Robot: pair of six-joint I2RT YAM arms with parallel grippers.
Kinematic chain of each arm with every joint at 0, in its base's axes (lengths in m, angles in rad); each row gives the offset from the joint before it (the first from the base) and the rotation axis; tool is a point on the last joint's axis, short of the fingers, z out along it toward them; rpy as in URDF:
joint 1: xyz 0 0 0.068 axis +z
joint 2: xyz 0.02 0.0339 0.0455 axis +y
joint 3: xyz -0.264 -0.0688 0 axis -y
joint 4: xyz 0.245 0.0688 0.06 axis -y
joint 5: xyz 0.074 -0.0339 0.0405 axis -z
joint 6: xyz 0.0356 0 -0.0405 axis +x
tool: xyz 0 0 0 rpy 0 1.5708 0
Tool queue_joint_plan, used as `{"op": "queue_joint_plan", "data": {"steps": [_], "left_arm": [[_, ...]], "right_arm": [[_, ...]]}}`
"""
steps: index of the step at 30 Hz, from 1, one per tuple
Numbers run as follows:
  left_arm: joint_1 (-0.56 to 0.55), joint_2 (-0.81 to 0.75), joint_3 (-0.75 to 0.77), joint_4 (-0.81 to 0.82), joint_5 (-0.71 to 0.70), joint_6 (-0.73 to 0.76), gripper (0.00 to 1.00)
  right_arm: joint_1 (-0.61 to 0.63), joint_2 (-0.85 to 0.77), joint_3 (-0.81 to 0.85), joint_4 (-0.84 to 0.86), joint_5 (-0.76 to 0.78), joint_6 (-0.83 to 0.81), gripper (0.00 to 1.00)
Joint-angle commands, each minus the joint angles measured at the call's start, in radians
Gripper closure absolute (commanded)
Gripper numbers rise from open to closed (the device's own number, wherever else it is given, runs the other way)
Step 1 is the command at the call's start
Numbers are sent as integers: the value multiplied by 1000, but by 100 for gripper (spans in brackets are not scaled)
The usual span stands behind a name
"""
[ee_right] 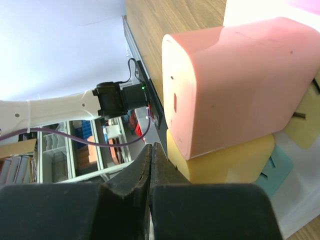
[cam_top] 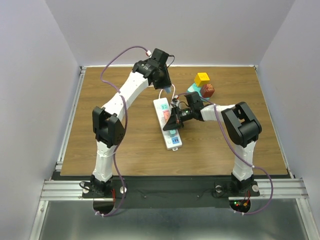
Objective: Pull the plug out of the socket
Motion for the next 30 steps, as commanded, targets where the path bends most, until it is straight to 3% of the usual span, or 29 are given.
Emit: {"op": "queue_joint_plan", "data": {"steps": [1, 5, 6, 9, 12, 24, 30], "left_arm": [[48, -69, 5, -55, -19, 33, 100], [160, -198, -208, 18, -30, 31, 100], [197, -276, -350, 102, -20, 24, 100], [316, -402, -591, 265, 16, 36, 100], [384, -441, -694, 331, -9, 82, 100], [558, -350, -754, 376, -124, 133, 100], [615, -292, -771, 388, -102, 148, 100]], "right_arm": [[-3, 139, -79, -126, 273, -66, 99], [-3, 133, -80, -128, 273, -69, 99], [-2, 131, -82, -126, 272, -71, 99], [-3, 131, -82, -129, 267, -75, 100], [-3, 131, -83, -131, 264, -86, 99], [-3, 96, -85, -138, 253, -85, 99], [-3, 23, -98, -139, 240, -82, 100]]}}
